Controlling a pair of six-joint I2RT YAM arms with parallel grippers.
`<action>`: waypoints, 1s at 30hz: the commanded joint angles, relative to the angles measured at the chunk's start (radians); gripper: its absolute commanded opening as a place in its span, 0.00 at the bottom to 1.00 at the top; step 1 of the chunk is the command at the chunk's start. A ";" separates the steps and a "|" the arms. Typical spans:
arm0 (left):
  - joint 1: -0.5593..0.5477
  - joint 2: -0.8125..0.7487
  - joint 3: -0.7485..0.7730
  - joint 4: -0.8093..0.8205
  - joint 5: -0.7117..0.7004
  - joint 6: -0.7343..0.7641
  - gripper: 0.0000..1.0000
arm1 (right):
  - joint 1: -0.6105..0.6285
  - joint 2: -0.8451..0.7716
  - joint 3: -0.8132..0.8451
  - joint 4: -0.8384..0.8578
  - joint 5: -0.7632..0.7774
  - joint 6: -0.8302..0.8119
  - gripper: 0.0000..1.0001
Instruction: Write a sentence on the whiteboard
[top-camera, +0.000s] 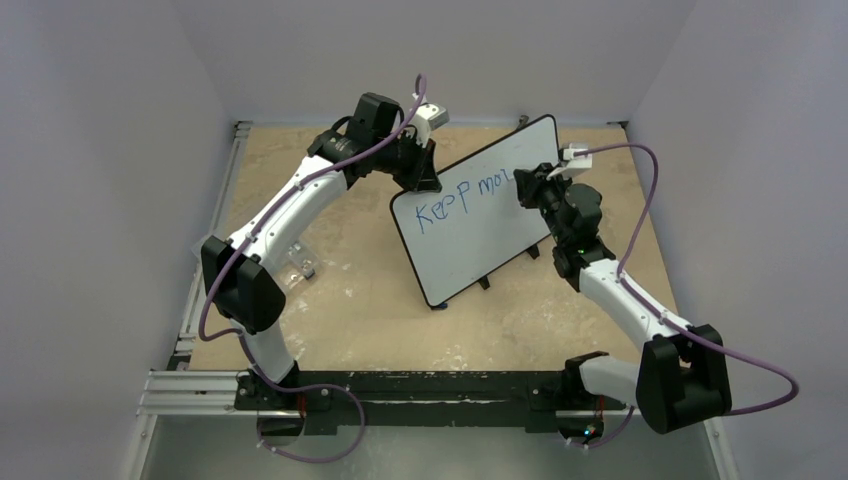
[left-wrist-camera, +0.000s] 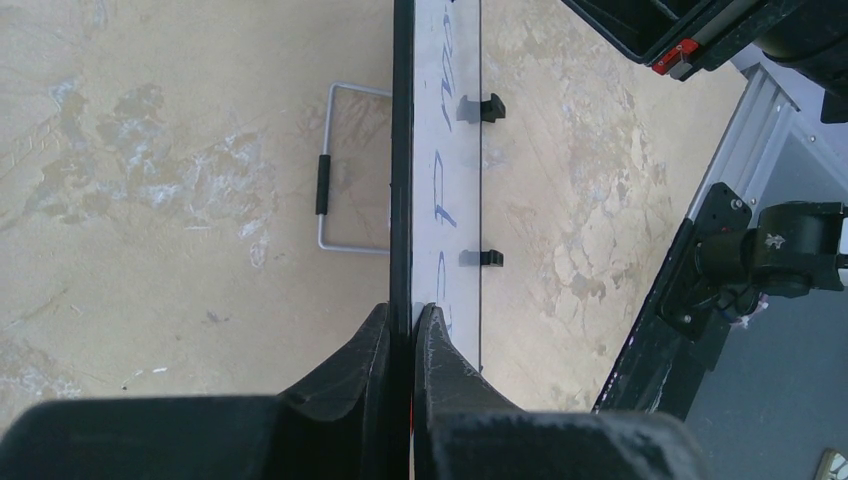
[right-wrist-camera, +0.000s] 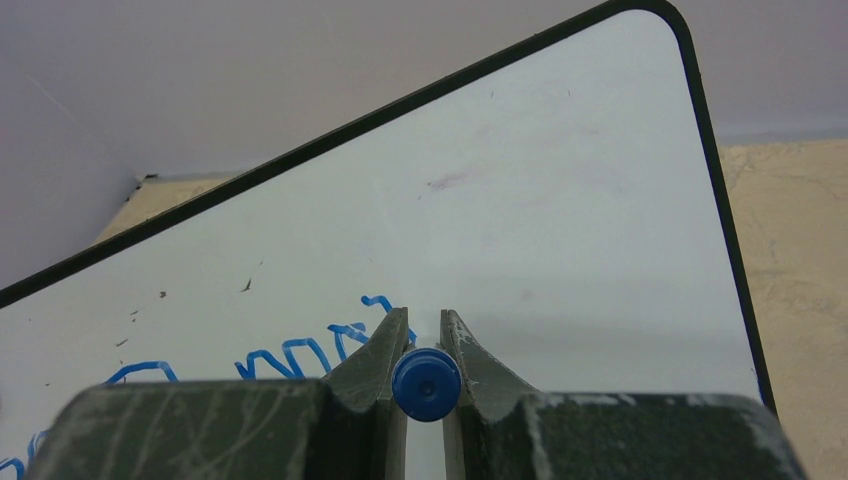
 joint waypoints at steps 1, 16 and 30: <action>0.006 -0.022 -0.012 -0.002 -0.177 0.132 0.00 | 0.000 0.003 -0.022 0.015 0.014 0.013 0.00; 0.004 -0.018 -0.009 -0.002 -0.171 0.130 0.00 | -0.004 0.026 0.069 -0.010 0.013 0.003 0.00; 0.001 -0.016 -0.014 -0.003 -0.182 0.134 0.00 | -0.012 0.051 0.153 -0.040 0.001 -0.006 0.00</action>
